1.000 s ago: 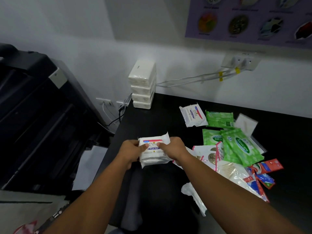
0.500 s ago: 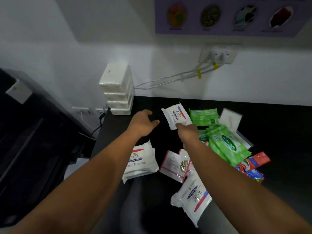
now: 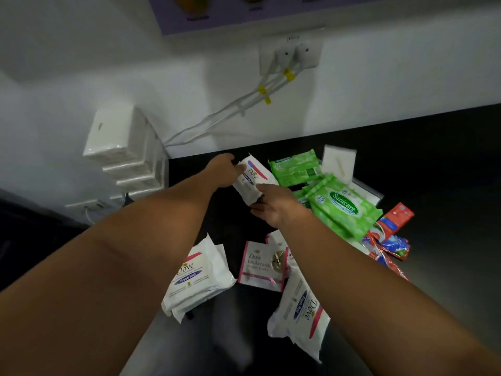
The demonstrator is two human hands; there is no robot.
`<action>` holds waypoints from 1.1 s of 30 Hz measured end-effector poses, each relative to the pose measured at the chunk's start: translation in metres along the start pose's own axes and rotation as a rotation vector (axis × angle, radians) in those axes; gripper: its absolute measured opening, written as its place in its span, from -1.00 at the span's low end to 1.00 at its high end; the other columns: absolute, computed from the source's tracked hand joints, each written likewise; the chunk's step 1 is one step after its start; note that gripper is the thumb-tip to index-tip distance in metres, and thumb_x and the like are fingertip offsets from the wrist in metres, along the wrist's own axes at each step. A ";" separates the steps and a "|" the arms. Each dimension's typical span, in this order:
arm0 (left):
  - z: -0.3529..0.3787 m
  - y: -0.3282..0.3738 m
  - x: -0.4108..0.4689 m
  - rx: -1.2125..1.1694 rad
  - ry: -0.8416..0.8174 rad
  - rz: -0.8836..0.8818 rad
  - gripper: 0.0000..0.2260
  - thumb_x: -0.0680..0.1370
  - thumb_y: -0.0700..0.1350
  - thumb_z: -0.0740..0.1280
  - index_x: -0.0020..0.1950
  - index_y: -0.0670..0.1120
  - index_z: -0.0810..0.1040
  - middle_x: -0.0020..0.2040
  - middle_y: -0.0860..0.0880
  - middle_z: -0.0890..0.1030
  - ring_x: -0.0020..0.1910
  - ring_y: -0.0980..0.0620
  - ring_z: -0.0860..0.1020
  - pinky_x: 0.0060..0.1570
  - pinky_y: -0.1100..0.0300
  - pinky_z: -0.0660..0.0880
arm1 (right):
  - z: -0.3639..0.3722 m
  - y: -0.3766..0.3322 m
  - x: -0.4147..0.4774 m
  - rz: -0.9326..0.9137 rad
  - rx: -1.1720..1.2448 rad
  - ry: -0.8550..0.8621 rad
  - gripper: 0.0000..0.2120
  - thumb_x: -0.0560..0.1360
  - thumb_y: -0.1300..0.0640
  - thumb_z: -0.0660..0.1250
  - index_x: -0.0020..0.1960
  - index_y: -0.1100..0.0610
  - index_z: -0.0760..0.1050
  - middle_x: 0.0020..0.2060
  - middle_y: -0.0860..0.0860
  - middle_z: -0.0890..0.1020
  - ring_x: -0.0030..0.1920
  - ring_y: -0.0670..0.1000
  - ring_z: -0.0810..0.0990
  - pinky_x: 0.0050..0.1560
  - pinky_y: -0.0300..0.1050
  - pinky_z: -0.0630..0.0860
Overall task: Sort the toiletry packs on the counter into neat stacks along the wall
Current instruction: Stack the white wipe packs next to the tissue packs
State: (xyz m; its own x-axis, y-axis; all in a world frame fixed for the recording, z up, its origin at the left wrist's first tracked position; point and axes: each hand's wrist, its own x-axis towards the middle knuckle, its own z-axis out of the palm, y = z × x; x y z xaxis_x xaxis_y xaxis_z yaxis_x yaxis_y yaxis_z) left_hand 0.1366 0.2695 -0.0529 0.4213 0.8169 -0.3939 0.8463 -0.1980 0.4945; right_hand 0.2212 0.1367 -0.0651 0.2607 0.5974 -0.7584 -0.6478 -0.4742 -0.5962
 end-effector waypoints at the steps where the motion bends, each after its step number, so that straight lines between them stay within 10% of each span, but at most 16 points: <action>1: 0.002 0.001 -0.003 -0.008 0.000 -0.010 -0.49 0.62 0.09 0.30 0.40 -0.25 0.44 0.34 -0.21 0.52 0.28 -0.16 0.52 0.28 0.01 0.47 | 0.000 -0.001 0.000 -0.006 0.017 0.001 -0.76 0.60 0.20 0.26 0.25 0.24 0.48 -0.03 0.19 0.61 -0.06 0.16 0.60 -0.03 0.04 0.57; 7: 0.002 -0.015 -0.028 -0.282 -0.114 -0.111 -0.68 0.58 0.06 0.37 0.11 -0.19 0.64 0.07 -0.22 0.65 0.07 -0.17 0.63 0.00 -0.01 0.60 | 0.006 -0.001 -0.020 0.047 0.018 -0.071 -0.92 0.66 0.22 0.17 0.06 0.21 0.41 -0.13 0.21 0.57 -0.09 0.23 0.60 0.09 0.11 0.54; 17: -0.032 -0.054 -0.162 -0.806 0.163 -0.082 -0.86 0.51 -0.13 0.49 0.03 -0.11 0.65 -0.13 -0.07 0.72 -0.34 0.12 0.59 -0.25 0.22 0.55 | 0.011 0.014 -0.067 -0.213 -0.248 -0.219 -0.76 0.55 0.11 0.40 0.17 0.19 0.54 0.07 0.09 0.67 -0.01 0.08 0.65 -0.07 -0.06 0.63; 25: -0.005 -0.099 -0.237 -1.028 0.323 -0.251 -0.85 0.53 -0.07 0.46 -0.09 -0.15 0.68 -0.25 -0.08 0.71 -0.34 0.05 0.59 -0.25 0.15 0.56 | 0.018 0.047 -0.099 -0.299 -0.482 -0.326 -0.86 0.48 0.19 0.48 0.00 0.19 0.61 -0.09 0.06 0.72 -0.17 -0.05 0.70 -0.24 -0.19 0.62; 29: 0.010 -0.122 -0.249 -1.049 0.355 -0.314 -0.85 0.53 -0.05 0.46 -0.08 -0.14 0.69 -0.19 -0.14 0.72 -0.25 -0.06 0.62 -0.17 0.05 0.58 | 0.025 0.065 -0.110 -0.428 -0.722 -0.291 -0.74 0.48 0.12 0.48 0.13 0.16 0.61 -0.02 0.01 0.71 -0.04 -0.01 0.70 0.02 0.00 0.65; 33: 0.021 -0.134 -0.259 -1.034 0.417 -0.349 -0.84 0.56 -0.09 0.44 -0.08 -0.19 0.67 -0.24 -0.13 0.72 -0.35 0.00 0.62 -0.28 0.13 0.54 | 0.029 0.078 -0.116 -0.469 -0.967 -0.248 -0.74 0.59 0.07 0.32 -0.24 0.14 0.49 -0.36 -0.03 0.52 -0.37 -0.07 0.46 -0.34 -0.18 0.40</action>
State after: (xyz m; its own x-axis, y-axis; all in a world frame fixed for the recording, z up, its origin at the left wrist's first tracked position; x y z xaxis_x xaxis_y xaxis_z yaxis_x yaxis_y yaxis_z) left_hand -0.0792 0.0734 -0.0336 -0.0844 0.8925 -0.4430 0.1458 0.4509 0.8806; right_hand 0.1196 0.0496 -0.0156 0.1131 0.9122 -0.3939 0.3396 -0.4081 -0.8475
